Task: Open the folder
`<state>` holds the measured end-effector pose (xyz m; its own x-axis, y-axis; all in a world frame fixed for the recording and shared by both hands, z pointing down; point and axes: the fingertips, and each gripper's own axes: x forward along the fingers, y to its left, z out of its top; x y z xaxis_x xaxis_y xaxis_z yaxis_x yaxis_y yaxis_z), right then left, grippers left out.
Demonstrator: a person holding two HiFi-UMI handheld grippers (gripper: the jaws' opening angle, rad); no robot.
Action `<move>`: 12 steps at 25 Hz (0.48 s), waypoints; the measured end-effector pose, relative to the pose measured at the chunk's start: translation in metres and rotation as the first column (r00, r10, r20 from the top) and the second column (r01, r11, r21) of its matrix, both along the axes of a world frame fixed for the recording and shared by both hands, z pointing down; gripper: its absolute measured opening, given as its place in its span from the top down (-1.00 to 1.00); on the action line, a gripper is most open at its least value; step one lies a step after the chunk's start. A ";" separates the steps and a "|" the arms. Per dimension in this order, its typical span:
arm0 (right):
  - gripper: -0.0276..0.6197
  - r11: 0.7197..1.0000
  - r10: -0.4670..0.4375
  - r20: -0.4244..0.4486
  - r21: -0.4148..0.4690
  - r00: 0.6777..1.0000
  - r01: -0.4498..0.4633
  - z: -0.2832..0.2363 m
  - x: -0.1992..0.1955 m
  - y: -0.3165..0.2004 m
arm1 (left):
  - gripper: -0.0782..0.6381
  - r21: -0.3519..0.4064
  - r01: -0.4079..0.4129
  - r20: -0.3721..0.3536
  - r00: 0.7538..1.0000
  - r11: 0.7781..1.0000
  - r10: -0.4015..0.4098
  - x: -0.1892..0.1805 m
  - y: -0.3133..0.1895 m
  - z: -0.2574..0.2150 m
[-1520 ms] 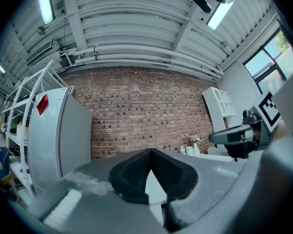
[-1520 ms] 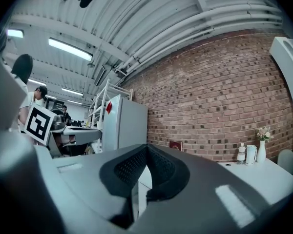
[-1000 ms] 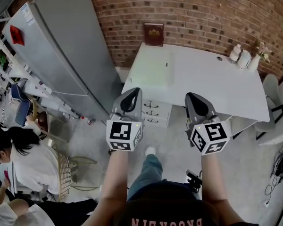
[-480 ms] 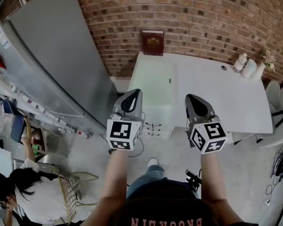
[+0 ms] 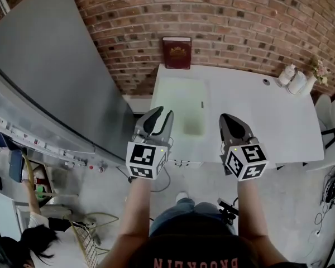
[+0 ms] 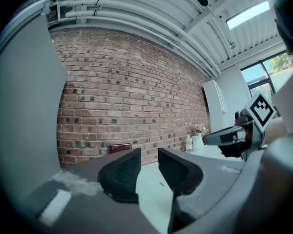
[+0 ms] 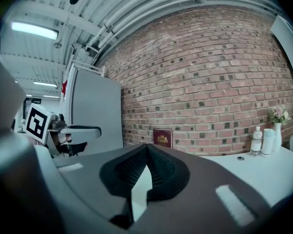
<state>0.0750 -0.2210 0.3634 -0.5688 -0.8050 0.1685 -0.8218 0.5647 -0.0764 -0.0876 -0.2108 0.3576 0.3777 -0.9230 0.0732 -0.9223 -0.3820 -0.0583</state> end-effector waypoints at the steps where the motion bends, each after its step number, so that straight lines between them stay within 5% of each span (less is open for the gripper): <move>1: 0.91 1.000 0.002 -0.002 -0.010 1.000 -0.002 0.004 -0.001 -0.005 | 0.49 -0.009 -0.008 0.006 1.000 1.000 0.008 0.000 -0.005 0.004; 12: 0.91 0.990 -0.023 -0.026 -0.141 0.999 0.019 0.060 -0.004 -0.043 | 0.39 -0.125 -0.045 0.044 0.998 0.991 0.051 0.011 -0.042 0.053</move>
